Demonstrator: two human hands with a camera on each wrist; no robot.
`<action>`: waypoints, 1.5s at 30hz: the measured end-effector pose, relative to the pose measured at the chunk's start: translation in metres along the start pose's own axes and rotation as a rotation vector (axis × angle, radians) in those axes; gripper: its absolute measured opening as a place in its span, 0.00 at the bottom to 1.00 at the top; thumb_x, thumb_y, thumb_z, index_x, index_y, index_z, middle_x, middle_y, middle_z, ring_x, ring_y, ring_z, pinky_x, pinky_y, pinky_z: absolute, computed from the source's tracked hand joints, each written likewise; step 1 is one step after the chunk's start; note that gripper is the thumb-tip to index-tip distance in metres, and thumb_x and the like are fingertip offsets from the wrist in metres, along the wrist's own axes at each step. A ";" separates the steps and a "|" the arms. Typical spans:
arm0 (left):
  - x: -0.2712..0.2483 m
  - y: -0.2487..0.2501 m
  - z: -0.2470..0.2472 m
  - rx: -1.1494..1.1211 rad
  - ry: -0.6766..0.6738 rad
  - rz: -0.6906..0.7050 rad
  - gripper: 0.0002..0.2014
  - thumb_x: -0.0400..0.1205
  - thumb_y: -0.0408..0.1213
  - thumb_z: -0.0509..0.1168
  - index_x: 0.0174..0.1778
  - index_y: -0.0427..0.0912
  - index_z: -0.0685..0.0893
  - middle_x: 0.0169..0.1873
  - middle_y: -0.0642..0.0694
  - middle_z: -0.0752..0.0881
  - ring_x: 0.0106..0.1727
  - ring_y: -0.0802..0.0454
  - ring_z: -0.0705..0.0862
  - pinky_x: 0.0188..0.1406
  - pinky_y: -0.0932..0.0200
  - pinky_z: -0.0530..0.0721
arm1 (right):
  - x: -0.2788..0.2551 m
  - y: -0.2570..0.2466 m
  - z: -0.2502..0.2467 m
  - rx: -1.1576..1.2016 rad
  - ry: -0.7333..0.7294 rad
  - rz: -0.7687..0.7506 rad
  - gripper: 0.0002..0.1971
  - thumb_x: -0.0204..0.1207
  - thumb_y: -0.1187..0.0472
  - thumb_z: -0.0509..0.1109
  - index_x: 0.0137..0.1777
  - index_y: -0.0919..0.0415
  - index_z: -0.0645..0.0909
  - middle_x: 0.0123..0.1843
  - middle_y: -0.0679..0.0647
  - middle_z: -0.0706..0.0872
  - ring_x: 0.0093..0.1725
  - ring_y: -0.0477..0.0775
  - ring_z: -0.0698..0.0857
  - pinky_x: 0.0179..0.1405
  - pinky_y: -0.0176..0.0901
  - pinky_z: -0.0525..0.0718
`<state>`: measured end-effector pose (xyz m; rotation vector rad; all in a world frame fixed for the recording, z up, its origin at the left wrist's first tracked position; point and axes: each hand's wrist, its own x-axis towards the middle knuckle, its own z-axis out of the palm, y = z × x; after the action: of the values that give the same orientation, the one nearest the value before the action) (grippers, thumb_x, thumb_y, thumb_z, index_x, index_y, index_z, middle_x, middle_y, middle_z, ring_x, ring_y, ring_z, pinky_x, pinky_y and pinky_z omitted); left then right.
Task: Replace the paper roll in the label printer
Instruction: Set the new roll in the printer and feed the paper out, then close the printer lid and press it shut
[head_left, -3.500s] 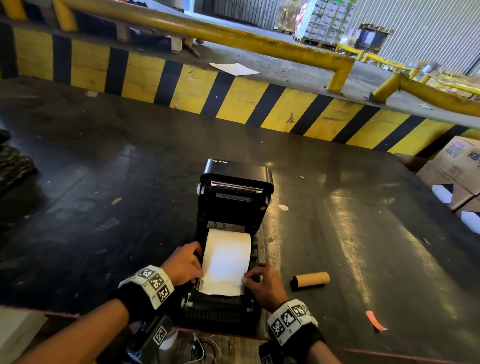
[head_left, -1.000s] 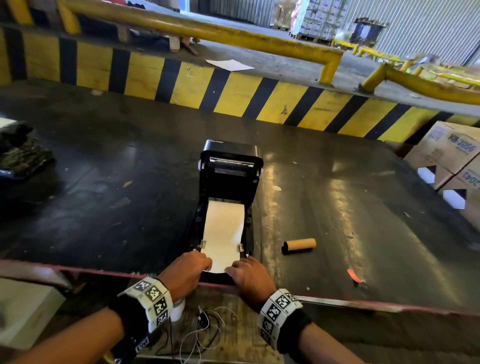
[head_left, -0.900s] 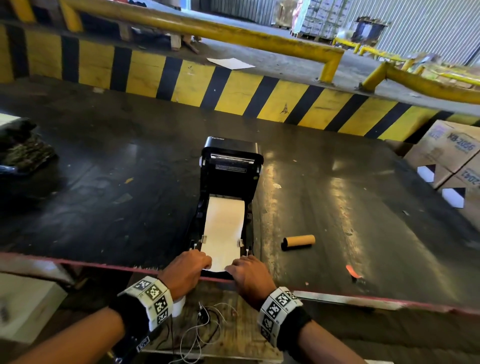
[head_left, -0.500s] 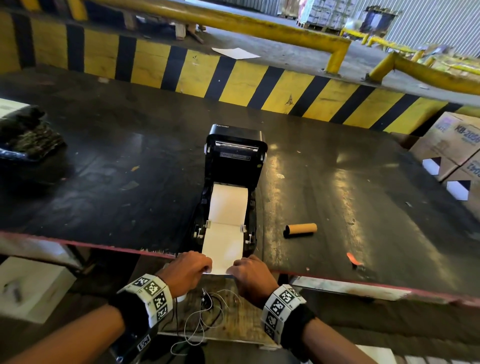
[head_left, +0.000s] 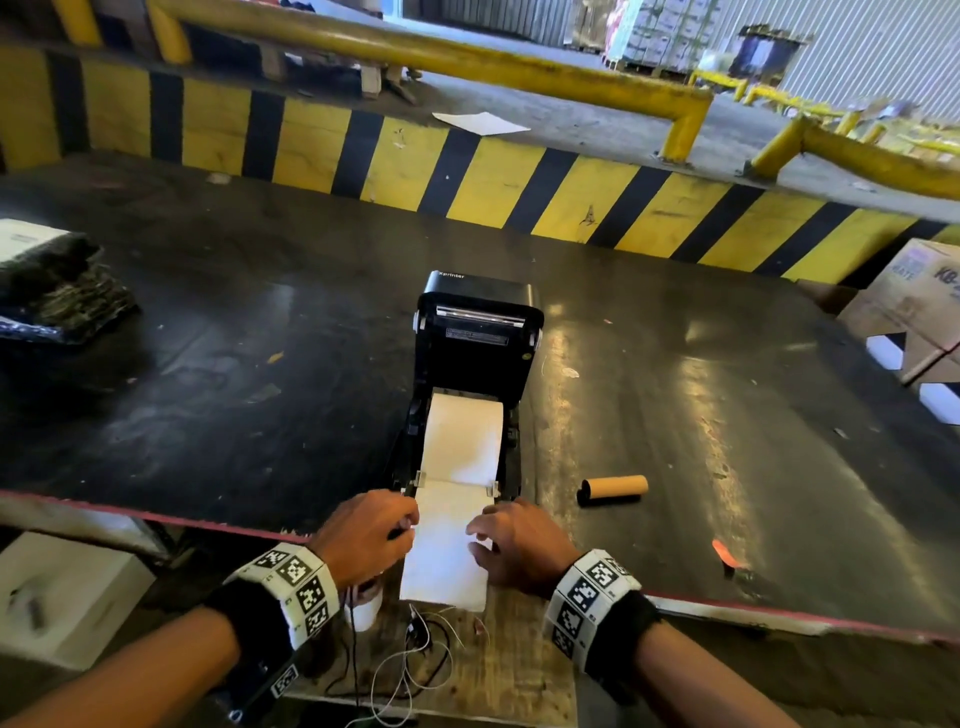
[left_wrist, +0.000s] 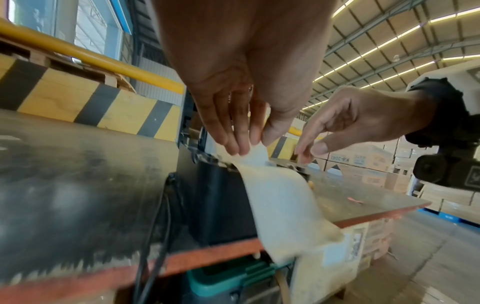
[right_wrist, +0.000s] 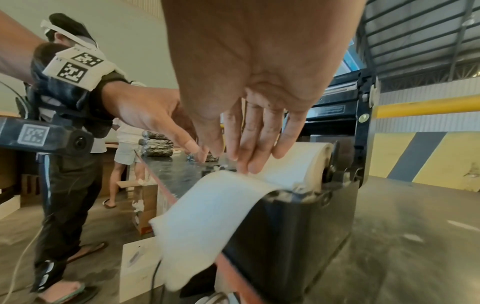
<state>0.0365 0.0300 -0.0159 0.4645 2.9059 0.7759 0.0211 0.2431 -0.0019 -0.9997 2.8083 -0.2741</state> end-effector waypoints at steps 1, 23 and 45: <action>0.007 -0.002 -0.006 0.019 0.040 0.001 0.09 0.80 0.41 0.64 0.52 0.44 0.83 0.50 0.47 0.86 0.49 0.54 0.83 0.54 0.54 0.85 | 0.008 0.005 -0.008 -0.009 0.021 0.012 0.16 0.80 0.55 0.61 0.62 0.61 0.81 0.60 0.58 0.87 0.57 0.60 0.83 0.59 0.51 0.77; 0.182 -0.006 -0.135 0.238 0.175 0.052 0.47 0.71 0.73 0.45 0.81 0.45 0.54 0.83 0.49 0.53 0.83 0.51 0.53 0.80 0.47 0.61 | 0.147 0.106 -0.133 -0.050 0.382 0.344 0.31 0.81 0.40 0.52 0.78 0.60 0.63 0.82 0.58 0.64 0.79 0.56 0.64 0.77 0.52 0.60; 0.051 -0.010 -0.069 -0.076 0.328 -0.024 0.22 0.68 0.50 0.76 0.55 0.51 0.80 0.50 0.47 0.84 0.51 0.48 0.82 0.50 0.52 0.82 | 0.020 0.061 -0.033 0.489 0.604 0.139 0.27 0.64 0.48 0.78 0.62 0.58 0.78 0.65 0.55 0.77 0.59 0.46 0.80 0.59 0.42 0.83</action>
<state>-0.0263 0.0049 0.0381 0.3207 3.1554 1.0441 -0.0377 0.2811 0.0152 -0.6802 3.0228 -1.3642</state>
